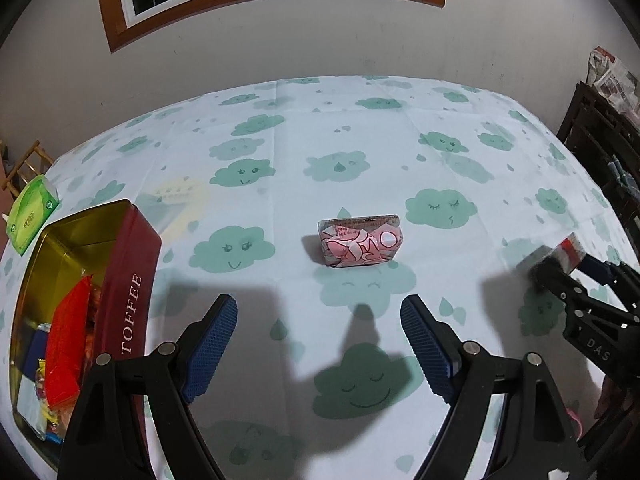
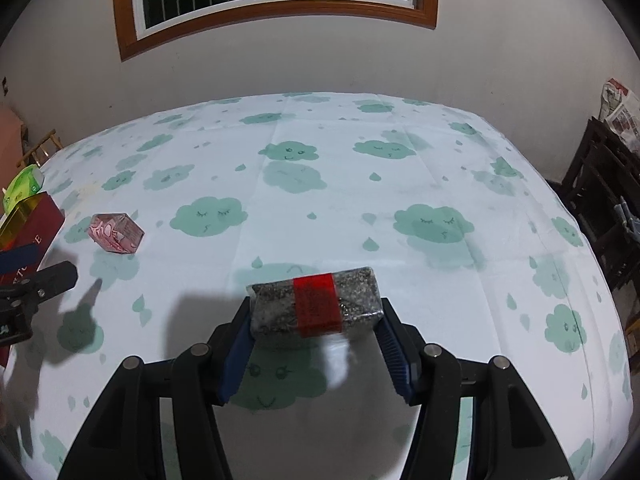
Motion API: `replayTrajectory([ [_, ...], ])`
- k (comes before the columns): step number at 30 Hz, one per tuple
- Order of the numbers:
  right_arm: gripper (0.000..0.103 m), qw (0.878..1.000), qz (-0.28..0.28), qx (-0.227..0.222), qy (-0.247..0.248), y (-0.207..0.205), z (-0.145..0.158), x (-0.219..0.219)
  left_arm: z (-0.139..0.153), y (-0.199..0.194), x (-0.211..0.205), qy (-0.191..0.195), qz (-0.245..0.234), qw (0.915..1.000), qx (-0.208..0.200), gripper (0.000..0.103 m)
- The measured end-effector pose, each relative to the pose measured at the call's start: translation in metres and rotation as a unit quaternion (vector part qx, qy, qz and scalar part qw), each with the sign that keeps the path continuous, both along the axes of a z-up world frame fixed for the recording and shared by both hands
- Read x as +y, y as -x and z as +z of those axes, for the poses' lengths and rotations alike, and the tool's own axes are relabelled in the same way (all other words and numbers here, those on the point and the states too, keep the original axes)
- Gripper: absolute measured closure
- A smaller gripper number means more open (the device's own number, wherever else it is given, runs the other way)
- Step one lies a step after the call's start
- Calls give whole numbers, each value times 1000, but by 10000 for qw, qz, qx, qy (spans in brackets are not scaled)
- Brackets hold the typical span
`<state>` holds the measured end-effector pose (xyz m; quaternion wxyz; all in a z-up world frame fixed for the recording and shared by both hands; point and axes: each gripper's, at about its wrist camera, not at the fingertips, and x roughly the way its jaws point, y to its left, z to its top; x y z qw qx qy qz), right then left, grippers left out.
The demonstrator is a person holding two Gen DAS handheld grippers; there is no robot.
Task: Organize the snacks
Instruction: 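Grasp the pink wrapped cake with the left tool while the right tool holds the grey block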
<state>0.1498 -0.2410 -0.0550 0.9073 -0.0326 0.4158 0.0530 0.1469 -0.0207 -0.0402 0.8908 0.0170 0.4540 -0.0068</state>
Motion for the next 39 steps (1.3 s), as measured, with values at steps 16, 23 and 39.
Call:
replayTrajectory([
  [16,44,9994,-120,-117,316,-11,-1,-33,-4,-19,-10,83,-76,9999,-33,22],
  [23,44,9996,-212,-24,190,-14,-3,-40,-10,-33,-15,272,-53,9996,69,22],
  [39,43,9996,-206,126,172,-18,-8,-39,-18,-57,-12,504,91,9984,234,45],
])
